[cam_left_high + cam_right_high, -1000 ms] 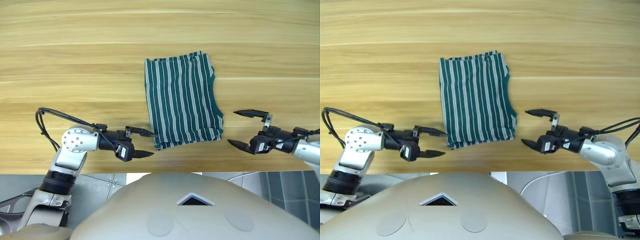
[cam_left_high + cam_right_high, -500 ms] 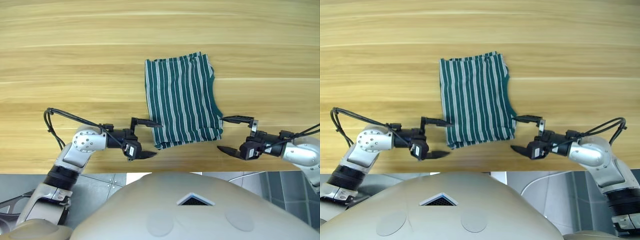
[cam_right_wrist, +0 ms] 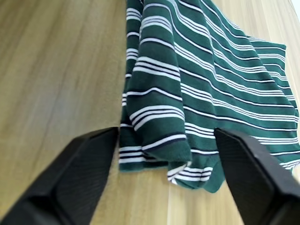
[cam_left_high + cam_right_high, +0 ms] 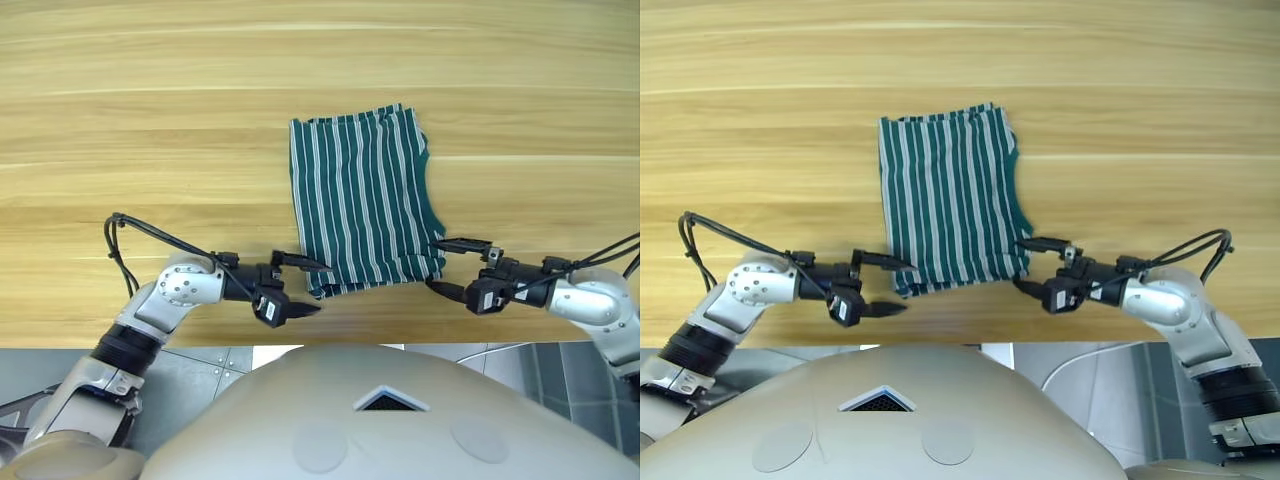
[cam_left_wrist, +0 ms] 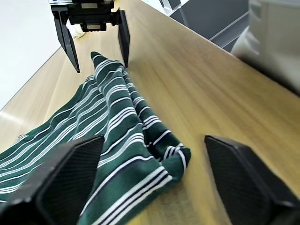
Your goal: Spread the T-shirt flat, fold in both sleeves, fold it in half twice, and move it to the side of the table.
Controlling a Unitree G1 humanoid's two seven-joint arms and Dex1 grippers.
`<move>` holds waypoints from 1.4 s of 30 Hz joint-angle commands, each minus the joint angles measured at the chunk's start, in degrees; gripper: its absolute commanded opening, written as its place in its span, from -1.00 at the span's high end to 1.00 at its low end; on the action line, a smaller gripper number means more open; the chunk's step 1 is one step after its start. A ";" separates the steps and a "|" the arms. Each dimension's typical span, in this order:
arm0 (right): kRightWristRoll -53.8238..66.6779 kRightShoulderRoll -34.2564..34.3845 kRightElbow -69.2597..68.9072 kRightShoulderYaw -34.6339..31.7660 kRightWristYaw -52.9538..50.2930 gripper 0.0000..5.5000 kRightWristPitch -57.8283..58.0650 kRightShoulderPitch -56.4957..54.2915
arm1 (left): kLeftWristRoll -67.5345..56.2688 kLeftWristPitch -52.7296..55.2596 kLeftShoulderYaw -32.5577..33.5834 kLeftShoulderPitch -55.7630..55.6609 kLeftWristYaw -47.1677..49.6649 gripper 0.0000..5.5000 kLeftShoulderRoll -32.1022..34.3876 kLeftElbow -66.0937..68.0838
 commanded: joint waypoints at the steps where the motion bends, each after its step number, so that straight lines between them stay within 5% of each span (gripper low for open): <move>1: -2.53 0.46 1.52 0.58 0.03 -0.08 2.25 -0.34 | 3.73 0.65 -1.14 -0.48 0.43 -0.19 1.50 2.12; 18: -2.06 0.54 1.21 1.03 -0.22 0.98 2.00 -0.84 | 5.52 -0.92 -2.99 -4.75 4.35 0.77 0.65 6.44; 26: -0.39 0.30 1.55 1.88 0.79 1.00 1.34 -1.24 | 1.04 -0.52 -3.79 -4.74 2.60 0.91 1.73 6.12; 42: 20.07 -12.62 -10.45 -1.73 8.78 1.00 -14.79 16.28 | -20.50 0.77 -0.76 4.14 -8.46 0.91 13.27 -4.08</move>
